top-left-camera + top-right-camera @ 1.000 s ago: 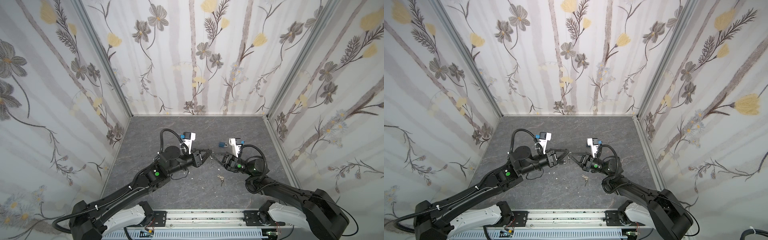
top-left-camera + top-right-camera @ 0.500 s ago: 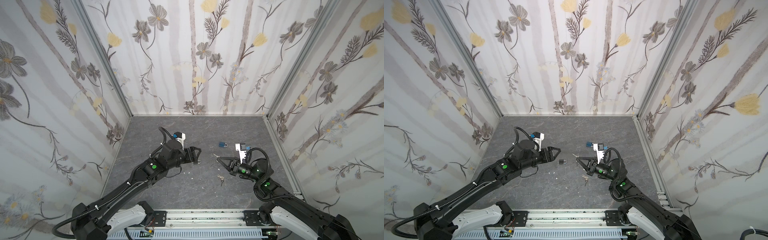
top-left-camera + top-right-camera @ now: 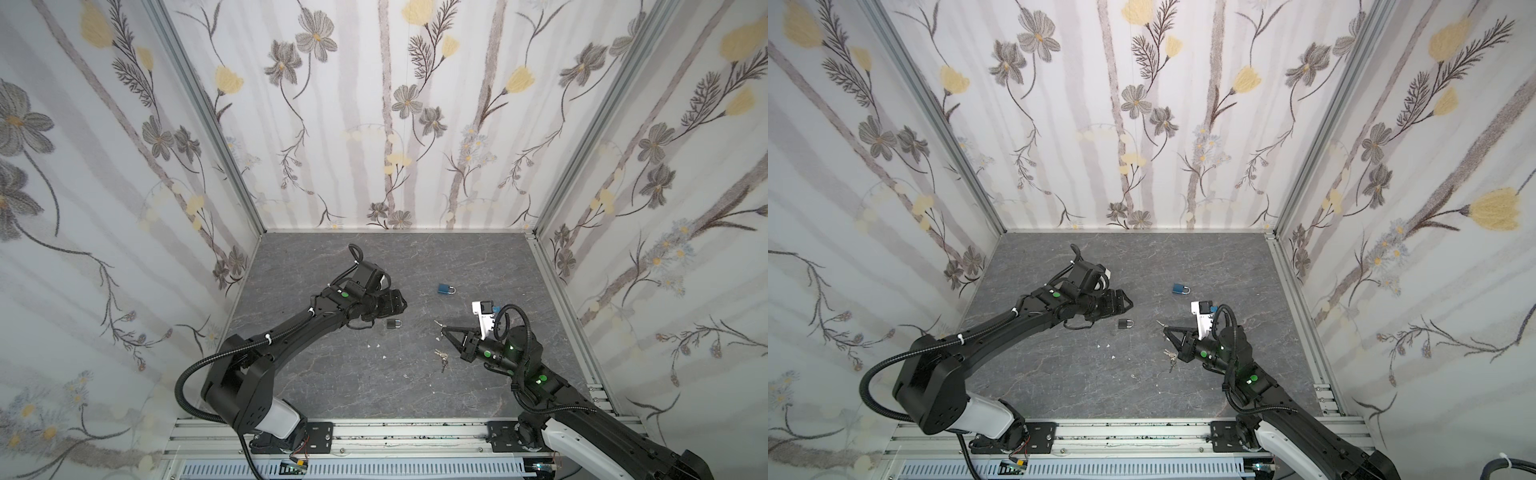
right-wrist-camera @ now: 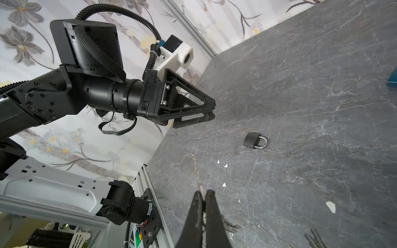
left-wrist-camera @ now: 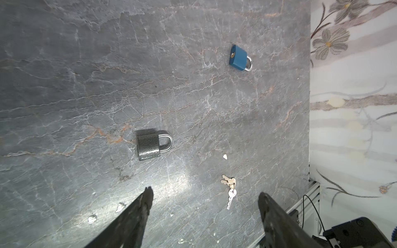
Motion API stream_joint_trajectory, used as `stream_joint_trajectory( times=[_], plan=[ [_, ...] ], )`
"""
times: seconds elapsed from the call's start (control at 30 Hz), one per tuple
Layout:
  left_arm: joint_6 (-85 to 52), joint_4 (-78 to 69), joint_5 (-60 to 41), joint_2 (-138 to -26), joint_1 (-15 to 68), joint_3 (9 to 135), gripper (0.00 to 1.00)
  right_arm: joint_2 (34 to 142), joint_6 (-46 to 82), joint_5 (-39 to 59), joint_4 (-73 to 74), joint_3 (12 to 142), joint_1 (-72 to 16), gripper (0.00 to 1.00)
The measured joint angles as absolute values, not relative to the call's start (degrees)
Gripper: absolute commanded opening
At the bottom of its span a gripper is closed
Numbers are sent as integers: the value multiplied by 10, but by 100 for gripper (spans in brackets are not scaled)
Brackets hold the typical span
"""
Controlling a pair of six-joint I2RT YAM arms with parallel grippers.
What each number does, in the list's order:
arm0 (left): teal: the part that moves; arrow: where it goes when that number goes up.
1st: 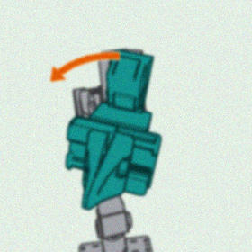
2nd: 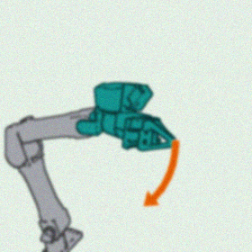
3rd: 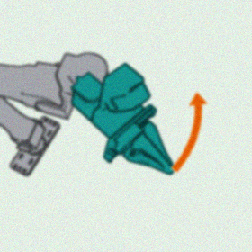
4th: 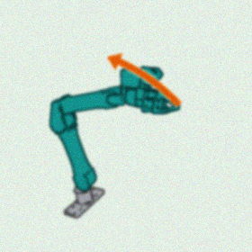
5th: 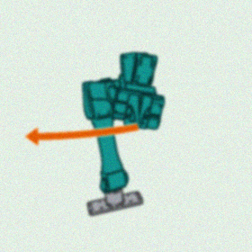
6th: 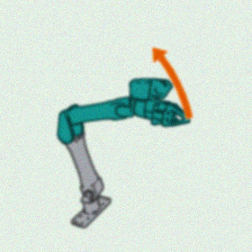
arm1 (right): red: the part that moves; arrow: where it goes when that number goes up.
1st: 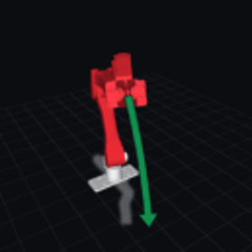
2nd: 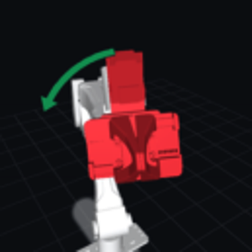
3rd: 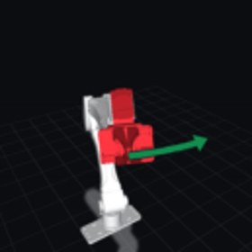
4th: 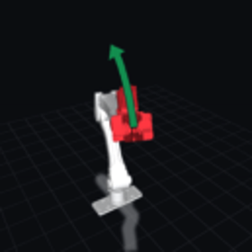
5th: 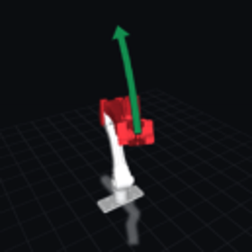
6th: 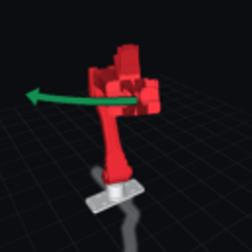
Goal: Unlock with the key
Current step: 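Move the open left gripper over the dark gray padlock and lower it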
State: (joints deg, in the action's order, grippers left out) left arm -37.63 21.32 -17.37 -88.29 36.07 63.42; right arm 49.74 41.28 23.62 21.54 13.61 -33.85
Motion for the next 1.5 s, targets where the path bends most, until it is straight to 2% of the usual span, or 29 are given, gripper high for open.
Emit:
stream_joint_trajectory(
  times=[0.37, 0.73, 1.23, 1.5],
  plan=[
    [-329, 254, -213, -1064, 354, 753, 82, 486, 404, 221, 204, 119, -338, 0],
    [-299, 296, -217, -1152, 354, 823, 78, 481, 400, 217, 203, 110, -338, 0],
    [-289, 320, -215, -1135, 358, 791, 72, 489, 400, 210, 205, 109, -338, 0],
    [-290, 336, -204, -1106, 373, 773, 65, 500, 400, 210, 209, 109, -338, 0]
  ],
)
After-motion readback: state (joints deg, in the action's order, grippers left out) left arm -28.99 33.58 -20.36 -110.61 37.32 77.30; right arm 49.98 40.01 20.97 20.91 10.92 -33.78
